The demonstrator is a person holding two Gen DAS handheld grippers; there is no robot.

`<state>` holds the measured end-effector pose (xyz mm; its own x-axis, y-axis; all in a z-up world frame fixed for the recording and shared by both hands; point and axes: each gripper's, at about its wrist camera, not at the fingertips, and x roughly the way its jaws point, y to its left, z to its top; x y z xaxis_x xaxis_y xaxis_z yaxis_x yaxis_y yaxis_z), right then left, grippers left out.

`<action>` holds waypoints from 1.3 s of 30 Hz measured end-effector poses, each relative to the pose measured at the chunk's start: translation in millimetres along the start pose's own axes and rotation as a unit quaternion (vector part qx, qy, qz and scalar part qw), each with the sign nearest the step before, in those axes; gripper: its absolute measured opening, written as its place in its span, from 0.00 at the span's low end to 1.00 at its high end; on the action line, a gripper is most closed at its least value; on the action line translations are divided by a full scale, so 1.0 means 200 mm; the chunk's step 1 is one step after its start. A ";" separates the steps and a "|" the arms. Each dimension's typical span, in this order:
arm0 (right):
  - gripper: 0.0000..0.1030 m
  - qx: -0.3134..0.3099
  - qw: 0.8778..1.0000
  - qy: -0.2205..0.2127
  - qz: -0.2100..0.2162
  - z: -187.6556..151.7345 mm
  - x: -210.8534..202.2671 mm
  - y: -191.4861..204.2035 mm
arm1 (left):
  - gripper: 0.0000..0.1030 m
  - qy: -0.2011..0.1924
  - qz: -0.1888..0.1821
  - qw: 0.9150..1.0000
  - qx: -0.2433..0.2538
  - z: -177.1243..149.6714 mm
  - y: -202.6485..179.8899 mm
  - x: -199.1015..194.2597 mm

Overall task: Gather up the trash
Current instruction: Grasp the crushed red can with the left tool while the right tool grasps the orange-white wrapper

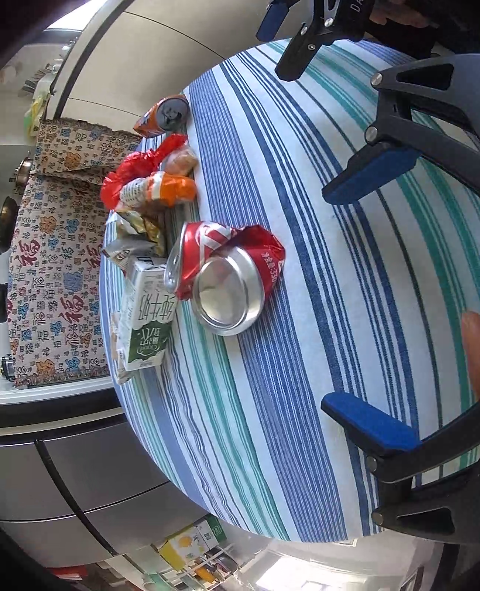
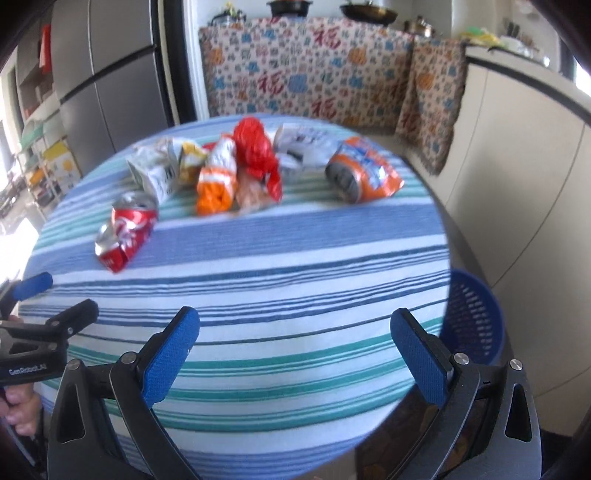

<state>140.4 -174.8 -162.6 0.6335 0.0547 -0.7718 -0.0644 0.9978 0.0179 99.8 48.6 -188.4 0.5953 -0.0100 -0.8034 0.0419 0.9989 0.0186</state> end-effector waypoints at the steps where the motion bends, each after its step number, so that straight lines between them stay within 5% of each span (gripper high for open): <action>1: 1.00 -0.001 1.000 0.011 0.005 0.00 0.04 0.00 | 1.00 0.005 0.001 1.000 0.000 0.01 0.01 0.02; 16: 1.00 -0.027 0.998 0.046 0.016 0.10 0.24 0.03 | 1.00 0.016 0.019 0.999 -0.032 0.13 0.01 0.12; 34: 1.00 -0.030 0.998 0.045 0.019 0.12 0.27 0.02 | 1.00 0.016 -0.027 0.999 0.025 0.40 -0.01 0.31; 39: 1.00 -0.028 0.998 0.054 0.019 0.13 0.28 0.02 | 0.76 -0.008 -0.047 0.998 0.032 0.39 0.00 0.27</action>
<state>196.0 -167.3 -189.6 0.5423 0.0853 -0.8358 -0.1325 0.9911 0.0151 194.5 45.2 -185.2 0.5998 -0.1044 -0.7933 0.1481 0.9888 -0.0182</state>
